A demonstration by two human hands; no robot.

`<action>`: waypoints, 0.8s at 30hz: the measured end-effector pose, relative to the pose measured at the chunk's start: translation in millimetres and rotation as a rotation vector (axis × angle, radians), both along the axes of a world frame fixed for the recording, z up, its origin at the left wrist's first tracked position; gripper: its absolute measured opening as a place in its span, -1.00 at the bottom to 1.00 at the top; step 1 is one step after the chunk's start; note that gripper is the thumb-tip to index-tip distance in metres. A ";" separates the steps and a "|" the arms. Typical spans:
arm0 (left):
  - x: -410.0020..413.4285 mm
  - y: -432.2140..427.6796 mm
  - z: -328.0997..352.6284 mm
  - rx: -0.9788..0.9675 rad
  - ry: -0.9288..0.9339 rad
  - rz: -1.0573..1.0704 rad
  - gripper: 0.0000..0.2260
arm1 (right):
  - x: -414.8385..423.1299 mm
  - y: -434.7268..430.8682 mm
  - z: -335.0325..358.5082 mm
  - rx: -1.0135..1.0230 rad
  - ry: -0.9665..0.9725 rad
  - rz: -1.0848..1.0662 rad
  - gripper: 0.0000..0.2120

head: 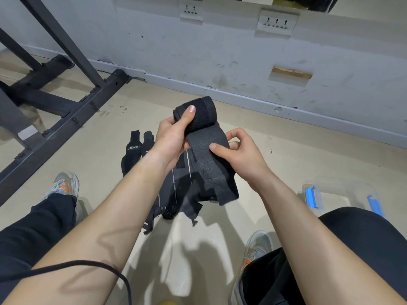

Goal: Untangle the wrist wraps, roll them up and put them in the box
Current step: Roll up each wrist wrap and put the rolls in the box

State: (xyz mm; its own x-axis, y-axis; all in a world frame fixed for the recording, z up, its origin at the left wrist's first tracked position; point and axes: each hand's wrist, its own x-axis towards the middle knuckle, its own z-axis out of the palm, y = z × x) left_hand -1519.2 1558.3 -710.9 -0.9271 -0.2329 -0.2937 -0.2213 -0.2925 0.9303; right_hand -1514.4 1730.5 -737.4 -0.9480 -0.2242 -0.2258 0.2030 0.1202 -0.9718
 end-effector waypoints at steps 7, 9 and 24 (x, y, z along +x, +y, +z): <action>-3.5 -7.4 -8.1 -0.095 0.027 -0.003 -0.69 | -3.6 -2.7 -5.0 0.070 -0.001 -0.019 -0.73; -4.8 -7.4 -12.9 -0.124 0.038 0.009 -0.64 | -3.5 -3.2 -4.9 0.134 0.009 -0.038 -0.65; -8.6 -23.6 -26.4 -0.341 0.093 0.090 -0.57 | -1.5 -2.2 3.6 0.035 -0.146 -0.063 -0.75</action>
State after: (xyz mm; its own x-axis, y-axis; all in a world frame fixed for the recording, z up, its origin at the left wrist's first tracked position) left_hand -1527.8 1534.7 -737.4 -0.9174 -0.3851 -0.1003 -0.1183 0.0232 0.9927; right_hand -1515.9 1728.3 -733.8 -0.9166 -0.1550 -0.3684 0.3496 0.1359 -0.9270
